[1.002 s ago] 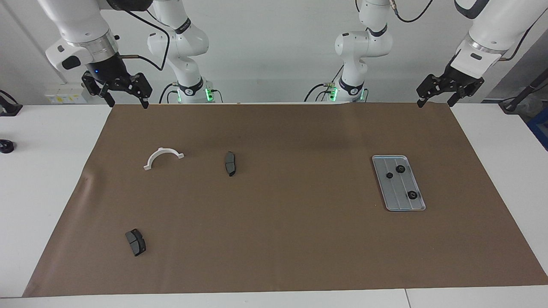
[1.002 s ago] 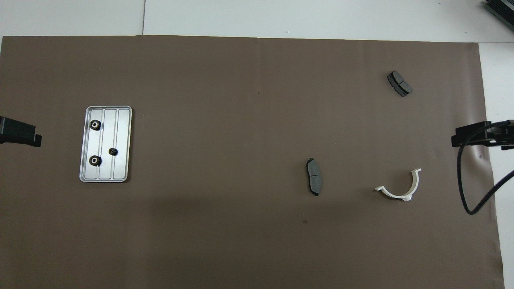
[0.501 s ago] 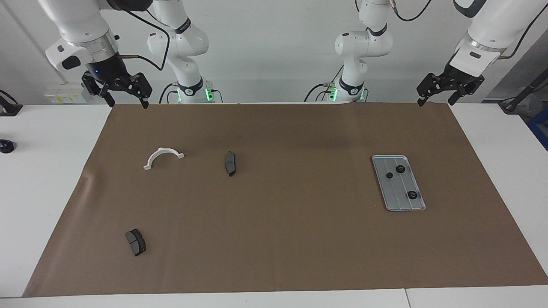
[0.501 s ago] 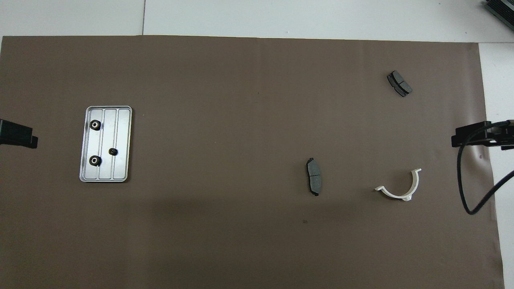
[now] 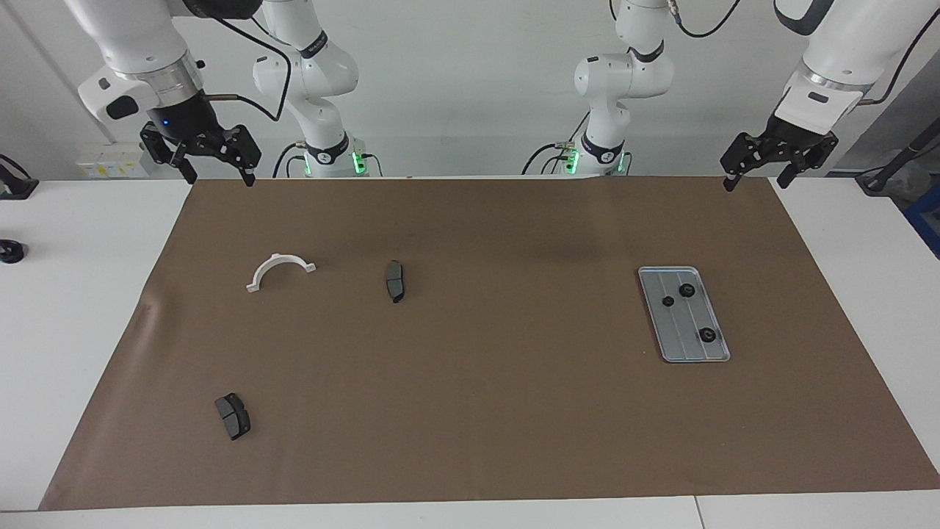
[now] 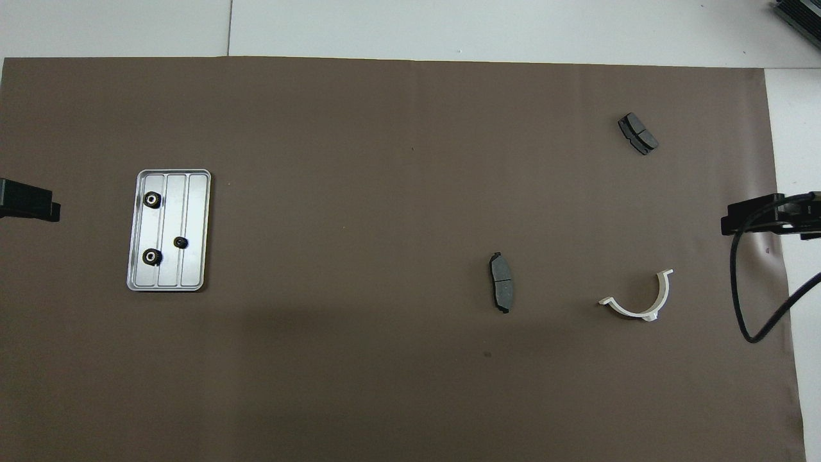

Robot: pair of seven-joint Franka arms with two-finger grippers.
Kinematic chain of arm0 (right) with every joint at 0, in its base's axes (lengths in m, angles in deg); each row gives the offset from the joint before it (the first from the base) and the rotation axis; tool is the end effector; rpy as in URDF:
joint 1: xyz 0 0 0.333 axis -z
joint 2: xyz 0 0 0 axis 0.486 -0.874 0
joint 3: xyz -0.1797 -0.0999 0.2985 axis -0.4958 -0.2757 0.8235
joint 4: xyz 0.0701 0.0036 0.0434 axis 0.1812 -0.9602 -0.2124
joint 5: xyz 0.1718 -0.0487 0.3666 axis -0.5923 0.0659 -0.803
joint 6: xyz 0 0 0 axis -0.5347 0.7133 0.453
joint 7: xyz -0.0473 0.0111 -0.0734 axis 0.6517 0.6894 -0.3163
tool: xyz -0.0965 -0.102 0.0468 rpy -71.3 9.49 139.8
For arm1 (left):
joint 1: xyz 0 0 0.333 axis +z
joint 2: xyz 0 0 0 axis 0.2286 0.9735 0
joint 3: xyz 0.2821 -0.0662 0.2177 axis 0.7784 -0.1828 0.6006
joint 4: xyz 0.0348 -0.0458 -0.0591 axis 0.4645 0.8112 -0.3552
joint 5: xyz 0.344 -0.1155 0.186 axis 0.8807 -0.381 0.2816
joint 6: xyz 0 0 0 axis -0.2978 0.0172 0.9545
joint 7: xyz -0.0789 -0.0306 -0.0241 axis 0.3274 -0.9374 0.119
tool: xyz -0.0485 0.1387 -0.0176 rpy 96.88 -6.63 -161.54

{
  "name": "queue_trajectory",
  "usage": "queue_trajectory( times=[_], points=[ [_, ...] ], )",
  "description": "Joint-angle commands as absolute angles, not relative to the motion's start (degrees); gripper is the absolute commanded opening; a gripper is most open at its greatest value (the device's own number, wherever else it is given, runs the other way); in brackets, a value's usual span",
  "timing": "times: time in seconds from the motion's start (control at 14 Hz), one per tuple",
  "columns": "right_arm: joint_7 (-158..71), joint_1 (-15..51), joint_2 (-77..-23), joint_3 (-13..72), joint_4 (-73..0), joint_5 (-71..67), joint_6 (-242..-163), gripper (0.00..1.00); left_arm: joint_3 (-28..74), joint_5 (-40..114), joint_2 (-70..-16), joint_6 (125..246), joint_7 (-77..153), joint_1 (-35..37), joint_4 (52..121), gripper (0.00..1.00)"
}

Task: Pick bearing gear from pile to tray

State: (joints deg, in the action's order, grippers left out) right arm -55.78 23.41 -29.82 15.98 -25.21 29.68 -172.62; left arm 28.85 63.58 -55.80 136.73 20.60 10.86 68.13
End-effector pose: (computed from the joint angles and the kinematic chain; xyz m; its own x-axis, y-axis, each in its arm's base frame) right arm 0.5358 -0.0087 0.6504 0.9967 -0.0816 -0.0029 -0.0815 -0.9966 0.0107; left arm 0.5534 0.0050 0.6508 0.9990 -0.0338 0.0278 -0.0333 -0.9993 -0.0196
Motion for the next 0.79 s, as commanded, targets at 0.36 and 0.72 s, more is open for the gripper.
queue_trajectory(
  times=[0.36,0.72],
  points=[
    [-55.4,24.3,-30.7,15.8,-23.6,29.8,-173.7,1.00,28.0,60.9,-60.0,142.6,20.0,11.9,75.7,1.00],
    [-55.5,25.4,-35.2,15.6,-18.5,29.1,-172.4,1.00,28.1,60.9,-59.9,141.1,19.9,11.9,75.4,1.00]
  ],
)
